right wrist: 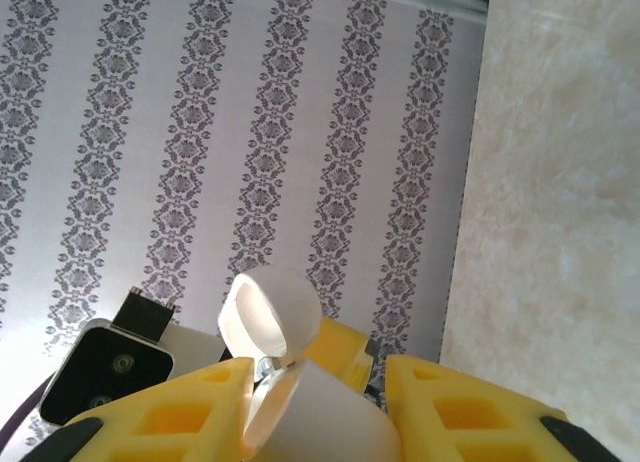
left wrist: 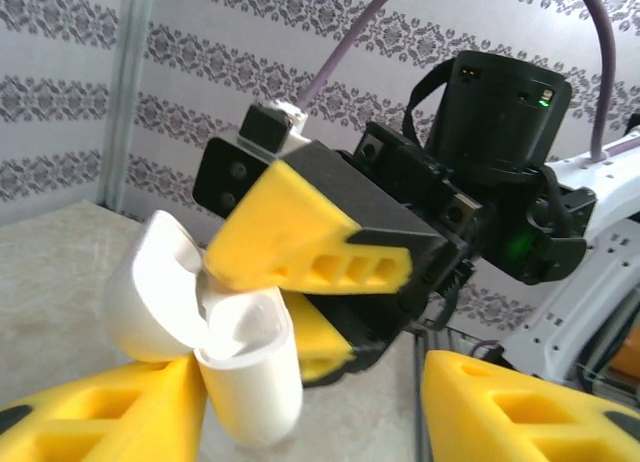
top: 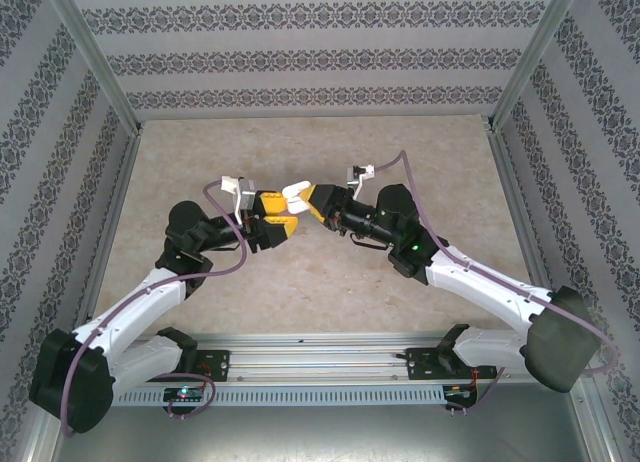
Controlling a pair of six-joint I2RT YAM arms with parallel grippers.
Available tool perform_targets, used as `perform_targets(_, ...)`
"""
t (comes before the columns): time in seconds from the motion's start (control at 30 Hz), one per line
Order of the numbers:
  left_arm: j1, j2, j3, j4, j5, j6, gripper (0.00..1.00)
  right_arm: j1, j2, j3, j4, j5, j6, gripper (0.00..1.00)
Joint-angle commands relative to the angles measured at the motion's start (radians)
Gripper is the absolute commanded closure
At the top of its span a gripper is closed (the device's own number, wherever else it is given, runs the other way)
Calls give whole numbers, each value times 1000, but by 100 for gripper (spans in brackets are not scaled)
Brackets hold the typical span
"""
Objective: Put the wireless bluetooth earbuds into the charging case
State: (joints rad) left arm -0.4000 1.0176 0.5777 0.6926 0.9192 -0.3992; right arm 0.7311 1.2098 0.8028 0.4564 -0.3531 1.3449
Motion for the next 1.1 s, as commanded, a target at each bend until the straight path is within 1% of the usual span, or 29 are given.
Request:
perform_targets(0.0,-20,-38,30,-79,84,31,40,0,-26,-9,-31,70,-109,77)
perform_targets(0.1,-16,-51,28,-117,72,19,38,-1,-38,-7,-36,67,-145,78)
perform_targets(0.27,-13,-37,17,-107,22,3,48,3,-50,-16,-28,69,-154,78)
perform_targets(0.4,-13,-6,7,-34,-8,13,52,11,-54,-19,-15,76,-151,78)
perform_targets(0.5,-14,21,9,33,-6,9,52,17,-53,-16,-12,75,-148,78)
perform_targets(0.67,-18,68,34,83,12,-5,54,25,-40,-8,-8,71,-142,78)
perform_targets(0.77,-17,89,42,118,22,-19,58,28,-33,-5,-3,67,-136,78)
perform_targets(0.87,-17,109,51,151,35,-38,64,31,-26,-1,-1,66,-133,77)
perform_targets(0.93,-17,114,48,181,32,-53,66,32,-23,2,-1,59,-133,77)
perform_targets(0.97,-18,115,48,188,32,-56,66,33,-21,2,-2,57,-132,77)
perform_targets(1.07,-19,117,49,184,38,-55,72,35,-18,2,-2,59,-130,77)
